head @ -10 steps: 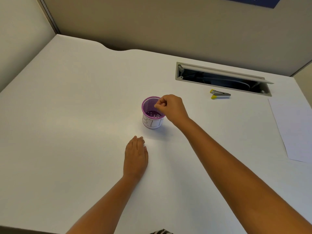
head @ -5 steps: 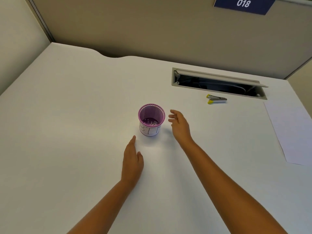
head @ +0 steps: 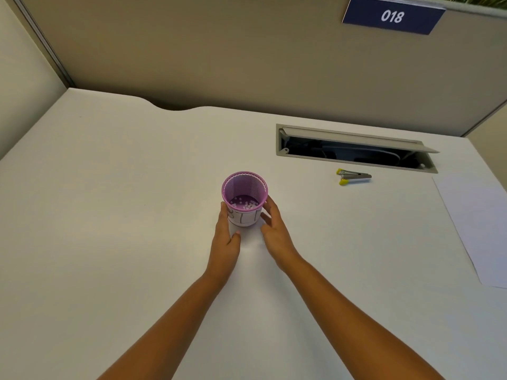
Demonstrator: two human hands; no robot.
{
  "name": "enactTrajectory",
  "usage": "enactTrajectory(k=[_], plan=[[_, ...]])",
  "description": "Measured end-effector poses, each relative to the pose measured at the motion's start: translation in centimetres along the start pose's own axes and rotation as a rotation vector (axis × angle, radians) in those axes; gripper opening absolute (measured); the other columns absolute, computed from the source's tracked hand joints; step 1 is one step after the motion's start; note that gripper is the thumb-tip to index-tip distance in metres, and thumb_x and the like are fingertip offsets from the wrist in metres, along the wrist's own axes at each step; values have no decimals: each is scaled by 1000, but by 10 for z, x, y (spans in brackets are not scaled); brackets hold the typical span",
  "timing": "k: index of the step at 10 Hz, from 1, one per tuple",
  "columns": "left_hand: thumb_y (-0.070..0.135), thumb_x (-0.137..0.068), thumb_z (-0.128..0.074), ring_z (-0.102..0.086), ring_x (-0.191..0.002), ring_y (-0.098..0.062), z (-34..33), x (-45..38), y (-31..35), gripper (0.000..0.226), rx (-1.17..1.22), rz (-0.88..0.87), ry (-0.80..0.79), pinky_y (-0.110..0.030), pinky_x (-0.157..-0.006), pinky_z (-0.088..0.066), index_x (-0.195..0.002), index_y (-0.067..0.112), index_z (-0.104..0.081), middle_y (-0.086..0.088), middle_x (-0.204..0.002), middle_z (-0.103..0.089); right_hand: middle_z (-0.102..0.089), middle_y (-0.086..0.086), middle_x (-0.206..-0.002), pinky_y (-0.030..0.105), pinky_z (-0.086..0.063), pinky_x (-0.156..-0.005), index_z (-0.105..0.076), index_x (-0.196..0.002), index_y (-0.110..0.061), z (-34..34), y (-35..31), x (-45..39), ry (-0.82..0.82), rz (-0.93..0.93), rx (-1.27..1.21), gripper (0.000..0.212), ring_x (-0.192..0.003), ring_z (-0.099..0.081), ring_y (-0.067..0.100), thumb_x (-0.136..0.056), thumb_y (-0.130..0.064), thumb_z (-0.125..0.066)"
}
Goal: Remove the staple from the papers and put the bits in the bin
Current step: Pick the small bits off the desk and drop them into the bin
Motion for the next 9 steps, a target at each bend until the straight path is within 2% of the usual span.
enactTrajectory(k=[1, 2, 3, 4, 5, 9], plan=[[20, -87, -39, -21, -135, -9, -2, -28, 2, 65, 17, -16, 0, -3, -100, -20, -145, 12, -11, 1, -150, -19, -26, 3, -153, 37, -33, -111, -21, -144, -24, -1, -11, -25, 16, 3, 6, 54, -138, -32, 22, -97, -2, -35], [10, -94, -40, -20, -140, -19, -3, -53, 2, 60, -2, -35, 1, -16, -105, -19, -145, 10, -10, -7, -154, -16, -27, 3, -153, 40, -34, -109, -22, -144, -26, -2, -19, -46, 31, -15, 8, 54, -138, -33, 25, -97, -3, -37], [8, -96, -40, -24, -137, -14, -2, -77, 3, 58, 10, -40, -4, -9, -101, -24, -145, 14, -11, -4, -153, -20, -26, 4, -153, 39, -34, -109, -20, -145, -25, -2, -27, -64, 19, -30, 3, 57, -138, -33, 25, -96, 0, -36], [12, -96, -41, -28, -135, -14, -1, -94, 1, 57, 28, -48, -23, -14, -101, -28, -145, 16, -12, -3, -151, -24, -25, 5, -154, 40, -33, -110, -18, -146, -25, 0, -29, -76, 19, -44, 19, 59, -138, -32, 26, -96, 0, -36], [13, -97, -41, -29, -136, -17, 1, -104, -5, 55, 50, -37, -12, -21, -103, -30, -145, 15, -14, -5, -150, -26, -25, 6, -154, 40, -33, -110, -17, -146, -24, -3, -28, -82, 4, -42, 42, 60, -138, -32, 27, -96, 1, -36], [16, -98, -36, -19, -140, -20, 5, -110, -15, 57, -50, 21, -34, -25, -106, -23, -147, 14, -6, -6, -154, -16, -25, 6, -154, 40, -32, -111, -14, -147, -25, -3, -29, -91, -13, -54, 81, 60, -139, -31, 26, -96, 1, -34]])
Point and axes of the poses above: each hand's wrist, its own x-axis away from the middle knuckle, its own z-axis out of the back of the hand, y = z × x, the point moved 3 cm from there along -x, towards the middle knuckle
